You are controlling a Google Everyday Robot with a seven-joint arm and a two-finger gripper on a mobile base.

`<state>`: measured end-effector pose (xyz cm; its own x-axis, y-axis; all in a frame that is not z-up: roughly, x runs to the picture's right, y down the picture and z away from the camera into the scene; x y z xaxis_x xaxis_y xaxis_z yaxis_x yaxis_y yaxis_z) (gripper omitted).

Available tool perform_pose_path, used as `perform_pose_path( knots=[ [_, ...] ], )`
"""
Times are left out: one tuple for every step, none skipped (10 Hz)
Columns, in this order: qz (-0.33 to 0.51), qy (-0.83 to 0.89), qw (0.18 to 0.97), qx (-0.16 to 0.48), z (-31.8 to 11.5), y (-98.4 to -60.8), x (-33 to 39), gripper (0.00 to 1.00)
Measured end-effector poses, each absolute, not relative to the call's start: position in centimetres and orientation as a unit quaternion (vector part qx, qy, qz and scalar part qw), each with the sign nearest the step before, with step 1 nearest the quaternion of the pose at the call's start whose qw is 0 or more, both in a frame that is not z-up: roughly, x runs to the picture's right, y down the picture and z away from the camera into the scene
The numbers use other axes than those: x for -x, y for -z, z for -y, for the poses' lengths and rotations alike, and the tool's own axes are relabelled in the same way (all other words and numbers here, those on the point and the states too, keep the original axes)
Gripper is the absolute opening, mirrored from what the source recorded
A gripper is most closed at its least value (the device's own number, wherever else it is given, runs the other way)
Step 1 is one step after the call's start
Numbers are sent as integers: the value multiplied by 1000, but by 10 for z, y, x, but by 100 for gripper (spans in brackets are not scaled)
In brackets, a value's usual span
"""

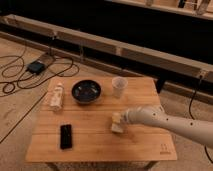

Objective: Wipe the white sponge on the table

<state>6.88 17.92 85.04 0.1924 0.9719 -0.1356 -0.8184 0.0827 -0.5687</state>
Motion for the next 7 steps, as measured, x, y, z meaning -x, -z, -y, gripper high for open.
perform_pose_path(
  knots=[
    [141,-616,725,274,-174,-850,-70,28],
    [139,-610,730,274,-171,-848,-71,36],
    [138,-606,736,270,-164,-845,-74,42],
    [138,-605,736,271,-165,-846,-74,43],
    [138,-605,736,271,-165,-845,-74,43],
    [138,-605,736,271,-164,-845,-74,43],
    [138,-605,736,271,-164,-845,-74,43]
  ],
)
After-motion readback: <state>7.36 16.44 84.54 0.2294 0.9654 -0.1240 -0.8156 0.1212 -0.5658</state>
